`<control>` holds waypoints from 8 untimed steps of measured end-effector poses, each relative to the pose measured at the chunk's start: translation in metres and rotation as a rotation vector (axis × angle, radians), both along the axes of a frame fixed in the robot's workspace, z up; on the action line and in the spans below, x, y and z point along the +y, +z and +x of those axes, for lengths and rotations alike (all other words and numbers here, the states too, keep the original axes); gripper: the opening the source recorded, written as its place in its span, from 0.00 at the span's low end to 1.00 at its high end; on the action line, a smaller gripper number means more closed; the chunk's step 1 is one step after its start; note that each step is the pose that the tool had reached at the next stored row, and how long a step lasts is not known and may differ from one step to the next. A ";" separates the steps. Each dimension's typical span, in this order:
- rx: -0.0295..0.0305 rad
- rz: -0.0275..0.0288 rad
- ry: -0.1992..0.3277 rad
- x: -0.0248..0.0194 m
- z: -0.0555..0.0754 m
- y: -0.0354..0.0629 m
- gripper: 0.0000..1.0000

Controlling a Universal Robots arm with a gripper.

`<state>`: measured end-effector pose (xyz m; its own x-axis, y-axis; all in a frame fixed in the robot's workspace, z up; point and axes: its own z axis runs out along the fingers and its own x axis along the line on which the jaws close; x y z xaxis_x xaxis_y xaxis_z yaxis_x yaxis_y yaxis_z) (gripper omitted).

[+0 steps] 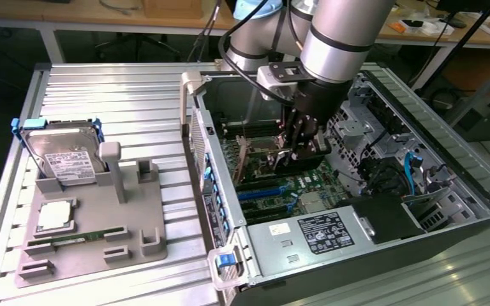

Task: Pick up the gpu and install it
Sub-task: 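Insert the gpu into the slot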

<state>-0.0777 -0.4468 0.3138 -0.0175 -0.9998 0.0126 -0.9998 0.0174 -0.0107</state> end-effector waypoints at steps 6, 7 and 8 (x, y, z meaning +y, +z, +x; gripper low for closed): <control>0.0000 0.0000 0.000 0.0000 0.000 0.0000 0.27; 0.0000 -0.0001 0.000 0.0000 0.000 0.0000 0.27; 0.0000 0.0000 0.000 0.0000 0.000 -0.0003 0.27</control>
<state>-0.0777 -0.4468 0.3135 -0.0175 -0.9998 0.0126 -0.9998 0.0174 -0.0107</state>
